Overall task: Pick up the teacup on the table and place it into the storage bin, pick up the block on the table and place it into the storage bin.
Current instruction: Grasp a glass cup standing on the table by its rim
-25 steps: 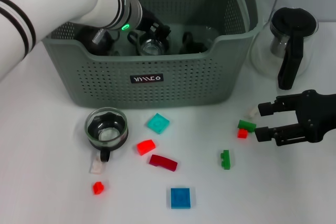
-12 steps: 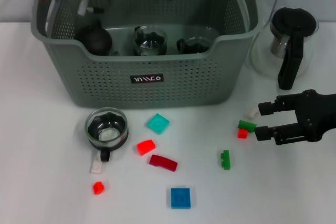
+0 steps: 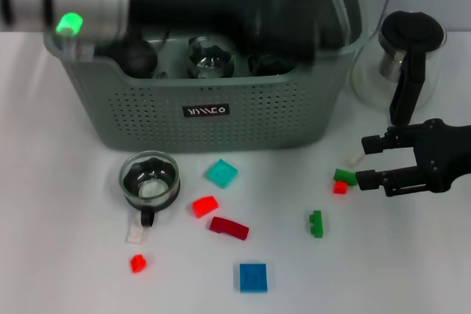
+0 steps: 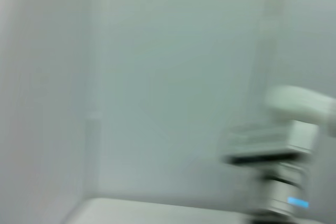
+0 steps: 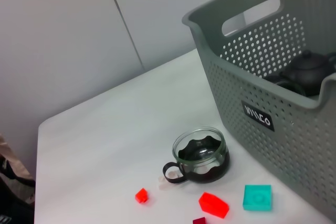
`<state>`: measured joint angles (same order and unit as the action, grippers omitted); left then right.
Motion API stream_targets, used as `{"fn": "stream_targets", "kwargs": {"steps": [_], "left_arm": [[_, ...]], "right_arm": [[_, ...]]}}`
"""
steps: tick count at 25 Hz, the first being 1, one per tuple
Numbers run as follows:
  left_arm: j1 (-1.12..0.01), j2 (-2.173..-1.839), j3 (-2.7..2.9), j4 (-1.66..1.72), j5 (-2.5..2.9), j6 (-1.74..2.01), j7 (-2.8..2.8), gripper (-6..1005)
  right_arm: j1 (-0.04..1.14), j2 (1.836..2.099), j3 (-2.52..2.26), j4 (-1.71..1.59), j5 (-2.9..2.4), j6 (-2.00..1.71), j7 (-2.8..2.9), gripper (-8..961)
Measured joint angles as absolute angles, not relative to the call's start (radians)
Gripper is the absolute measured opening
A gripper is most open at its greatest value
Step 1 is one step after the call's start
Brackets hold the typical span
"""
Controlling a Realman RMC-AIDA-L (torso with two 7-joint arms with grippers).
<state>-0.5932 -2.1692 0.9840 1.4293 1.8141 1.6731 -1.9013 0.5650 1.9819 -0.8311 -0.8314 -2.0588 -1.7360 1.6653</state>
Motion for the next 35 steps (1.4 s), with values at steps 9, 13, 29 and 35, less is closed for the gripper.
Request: {"fn": "stream_targets", "kwargs": {"steps": [9,13,29,35], "left_arm": [[-0.504,-2.176,1.051,1.429,2.013,1.864,-1.840,855],[-0.506,-2.178,1.087,1.403,2.167,1.827,-1.927,853],[-0.528,-2.178,1.203,1.345,2.519,1.575,-2.095,845],[-0.528,-2.179,1.213,1.322,2.593,1.537,-2.118,842]], "right_arm": [[0.567,1.982,-0.828,-0.831,-2.057,-1.730,1.664,790],[0.569,1.987,-0.829,-0.824,-2.057,-1.716,1.664,790],[0.576,1.993,-0.829,-0.806,-2.063,-1.684,1.659,791],[0.578,1.994,-0.828,-0.805,-2.063,-1.684,1.661,791]]}}
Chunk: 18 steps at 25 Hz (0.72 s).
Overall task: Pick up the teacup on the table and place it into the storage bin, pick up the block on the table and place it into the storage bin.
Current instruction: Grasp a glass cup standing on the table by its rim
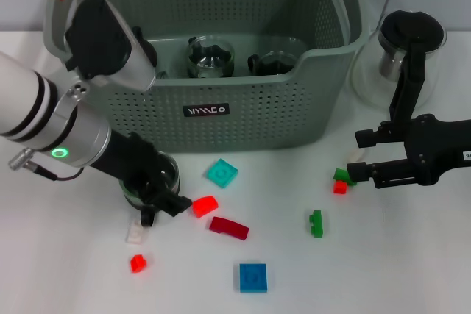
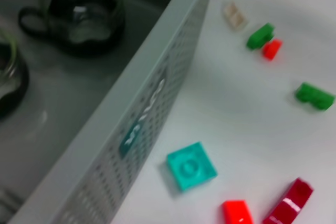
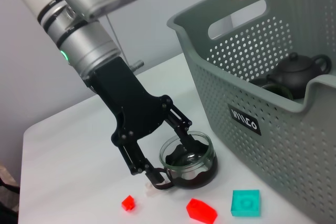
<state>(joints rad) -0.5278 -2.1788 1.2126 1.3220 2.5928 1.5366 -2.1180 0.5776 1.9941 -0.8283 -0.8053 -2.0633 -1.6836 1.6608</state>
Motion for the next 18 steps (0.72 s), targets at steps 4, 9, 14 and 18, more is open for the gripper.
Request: {"fn": "stream_targets", "kwargs": {"steps": [4,9,14,18], "left_arm": [[-0.530,-2.178,1.223,1.277,2.616,1.505,-2.126,840],[-0.532,-2.178,1.264,1.233,2.631,1.453,-2.139,837],[-0.537,-2.178,1.322,1.204,2.664,1.412,-2.170,835],[-0.543,-2.178,1.354,1.191,2.672,1.401,-2.185,833]], "right_arm": [[0.576,1.995,-0.828,-0.805,-2.063,-1.679,1.659,791],[0.576,1.996,-0.828,-0.805,-2.063,-1.676,1.656,790],[0.575,1.996,-0.828,-0.805,-2.063,-1.676,1.656,790],[0.574,1.996,-0.828,-0.805,-2.063,-1.675,1.654,790]]}}
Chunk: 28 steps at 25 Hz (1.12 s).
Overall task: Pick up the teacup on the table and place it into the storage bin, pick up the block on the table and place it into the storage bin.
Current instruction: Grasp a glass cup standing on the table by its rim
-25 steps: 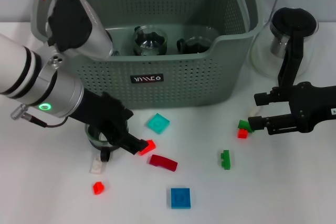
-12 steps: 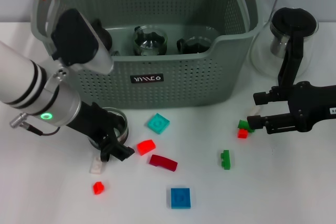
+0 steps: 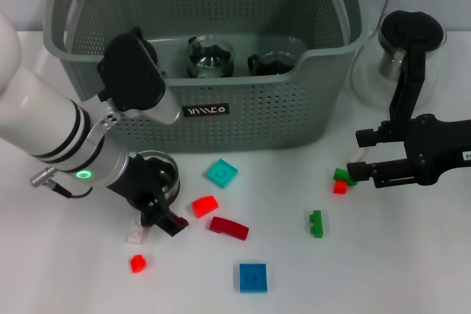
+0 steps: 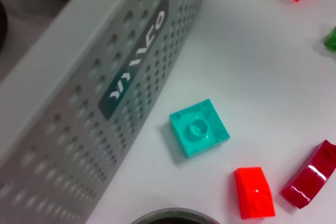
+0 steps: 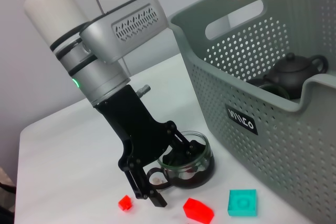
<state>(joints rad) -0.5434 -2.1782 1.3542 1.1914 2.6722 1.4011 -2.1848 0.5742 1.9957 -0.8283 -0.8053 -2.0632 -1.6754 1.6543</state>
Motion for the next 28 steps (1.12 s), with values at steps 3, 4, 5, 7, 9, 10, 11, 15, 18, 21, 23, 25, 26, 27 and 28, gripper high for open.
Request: {"fn": "stream_targets", "kwargs": {"steps": [3,4,5,7,9,10,11,15,18,21,23,25,26,27,28], "left_arm": [[-0.546,-2.178,1.359,1.191,2.675,1.398,-2.201,831],[-0.547,-2.178,1.359,1.191,2.680,1.396,-2.209,831],[-0.547,-2.178,1.359,1.192,2.683,1.395,-2.215,830],[-0.549,-2.178,1.358,1.192,2.695,1.394,-2.227,829],[-0.550,-2.178,1.351,1.195,2.700,1.392,-2.244,789],[-0.550,-2.178,1.348,1.198,2.700,1.390,-2.252,750],[-0.550,-2.178,1.349,1.201,2.700,1.389,-2.255,710],[-0.549,-2.178,1.357,1.204,2.709,1.388,-2.255,588],[-0.550,-2.178,1.359,1.200,2.713,1.387,-2.254,522],[-0.550,-2.178,1.361,1.199,2.713,1.386,-2.254,457],[-0.550,-2.178,1.365,1.199,2.713,1.384,-2.255,414],[-0.548,-2.178,1.369,1.200,2.713,1.382,-2.255,352],[-0.547,-2.178,1.369,1.202,2.709,1.381,-2.255,313],[-0.545,-2.178,1.368,1.207,2.705,1.384,-2.254,273],[-0.543,-2.178,1.366,1.214,2.696,1.393,-2.254,234]], "right_arm": [[0.574,1.995,-0.828,-0.805,-2.063,-1.675,1.654,790],[0.574,1.995,-0.827,-0.805,-2.062,-1.673,1.654,790],[0.574,1.995,-0.827,-0.805,-2.062,-1.673,1.654,790],[0.574,1.994,-0.827,-0.805,-2.062,-1.672,1.654,791],[0.574,1.994,-0.827,-0.805,-2.062,-1.671,1.654,791],[0.574,1.994,-0.827,-0.805,-2.062,-1.671,1.654,791],[0.574,1.994,-0.826,-0.805,-2.062,-1.671,1.654,791],[0.573,1.994,-0.824,-0.805,-2.062,-1.671,1.654,791],[0.571,1.994,-0.824,-0.805,-2.062,-1.671,1.654,791],[0.571,1.994,-0.822,-0.805,-2.062,-1.672,1.654,791],[0.571,1.994,-0.821,-0.805,-2.062,-1.672,1.653,791],[0.571,1.994,-0.821,-0.805,-2.062,-1.672,1.653,791],[0.571,1.994,-0.821,-0.805,-2.063,-1.673,1.653,791],[0.571,1.994,-0.821,-0.805,-2.063,-1.673,1.652,791],[0.571,1.994,-0.820,-0.805,-2.063,-1.674,1.652,791]]}}
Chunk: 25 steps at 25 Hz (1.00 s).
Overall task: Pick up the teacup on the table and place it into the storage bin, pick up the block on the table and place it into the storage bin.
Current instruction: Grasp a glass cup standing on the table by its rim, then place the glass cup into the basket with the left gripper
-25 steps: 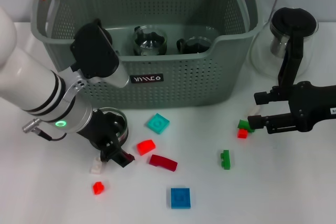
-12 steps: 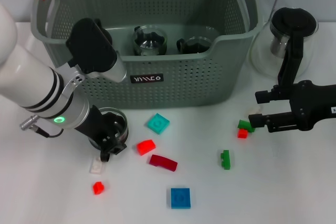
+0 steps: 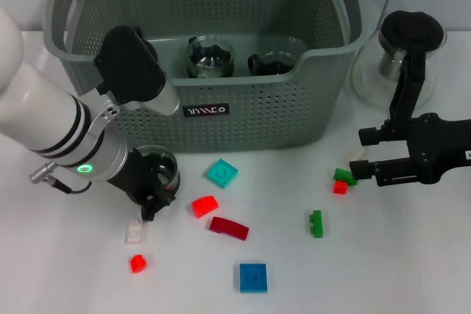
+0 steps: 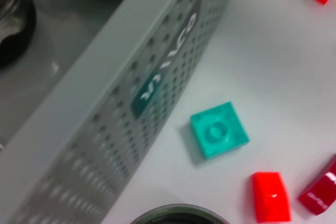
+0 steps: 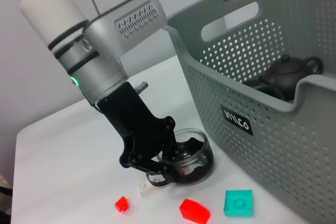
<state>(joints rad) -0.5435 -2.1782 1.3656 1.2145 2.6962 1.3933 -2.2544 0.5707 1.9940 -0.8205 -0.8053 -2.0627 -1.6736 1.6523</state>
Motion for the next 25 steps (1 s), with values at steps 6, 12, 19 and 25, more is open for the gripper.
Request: {"fn": "stream_targets", "kwargs": {"steps": [6,12,19,25], "left_arm": [[-0.534,-2.178,1.327,1.278,2.615,1.490,-2.251,36],[-0.539,-2.173,1.206,1.370,2.320,1.732,-2.264,38],[-0.627,-2.149,0.938,1.361,1.782,1.844,-2.223,39],[-0.752,-2.092,0.961,1.285,1.921,1.501,-2.212,40]], "right_arm": [[0.568,1.991,-0.819,-0.805,-2.063,-1.674,1.651,791],[0.566,1.982,-0.819,-0.805,-2.063,-1.678,1.653,791],[0.566,1.976,-0.822,-0.802,-2.063,-1.684,1.652,790],[0.569,1.971,-0.827,-0.791,-2.064,-1.685,1.652,790]]}}
